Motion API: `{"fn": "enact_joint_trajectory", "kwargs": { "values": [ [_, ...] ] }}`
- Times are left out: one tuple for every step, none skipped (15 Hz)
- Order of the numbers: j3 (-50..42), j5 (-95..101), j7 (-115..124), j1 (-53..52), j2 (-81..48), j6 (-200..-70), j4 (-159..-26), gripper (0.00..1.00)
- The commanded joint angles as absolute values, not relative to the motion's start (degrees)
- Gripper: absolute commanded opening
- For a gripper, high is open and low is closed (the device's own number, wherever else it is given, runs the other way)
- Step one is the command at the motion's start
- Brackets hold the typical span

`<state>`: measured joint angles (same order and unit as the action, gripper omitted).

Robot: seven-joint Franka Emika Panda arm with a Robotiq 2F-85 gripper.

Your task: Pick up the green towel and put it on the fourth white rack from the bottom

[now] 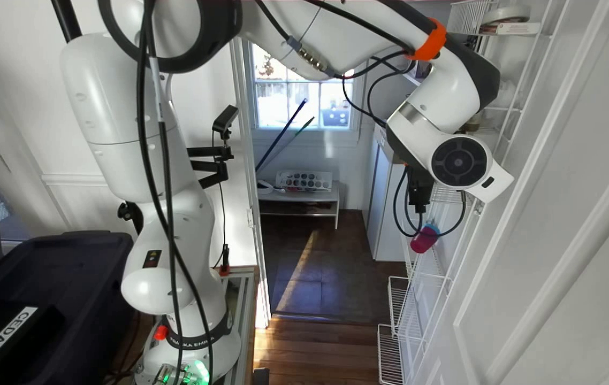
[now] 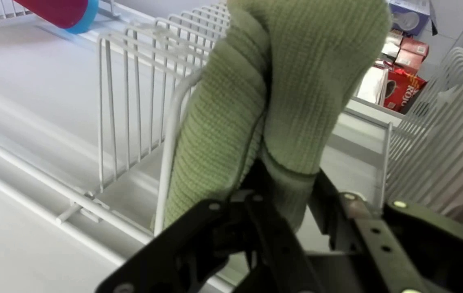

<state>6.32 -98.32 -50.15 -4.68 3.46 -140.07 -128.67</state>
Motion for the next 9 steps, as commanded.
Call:
{"fn": "enact_joint_trajectory", "kwargs": {
  "values": [
    [6.41,-96.36,-46.22,-4.89,5.19,-141.64,-129.18,0.61],
    [6.39,-96.31,-45.99,-4.87,5.46,-141.77,-129.31,0.69],
    [6.35,-96.17,-45.68,-4.82,5.89,-141.75,-129.53,0.76],
    [6.34,-96.02,-45.43,-4.78,6.28,-141.77,-129.72,0.82],
    [6.29,-95.83,-45.24,-4.72,6.78,-142.18,-130.17,0.89],
    [6.25,-95.73,-45.01,-4.68,7.19,-142.48,-130.5,0.95],
    [6.22,-95.78,-44.97,-4.65,7.6,-142.81,-130.88,1.0],
    [6.1,-95.66,-44.8,-4.57,8.21,-142.7,-131.25,1.0],
    [5.99,-95.36,-44.59,-4.47,8.83,-142.67,-131.68,1.0]
  ]
}}
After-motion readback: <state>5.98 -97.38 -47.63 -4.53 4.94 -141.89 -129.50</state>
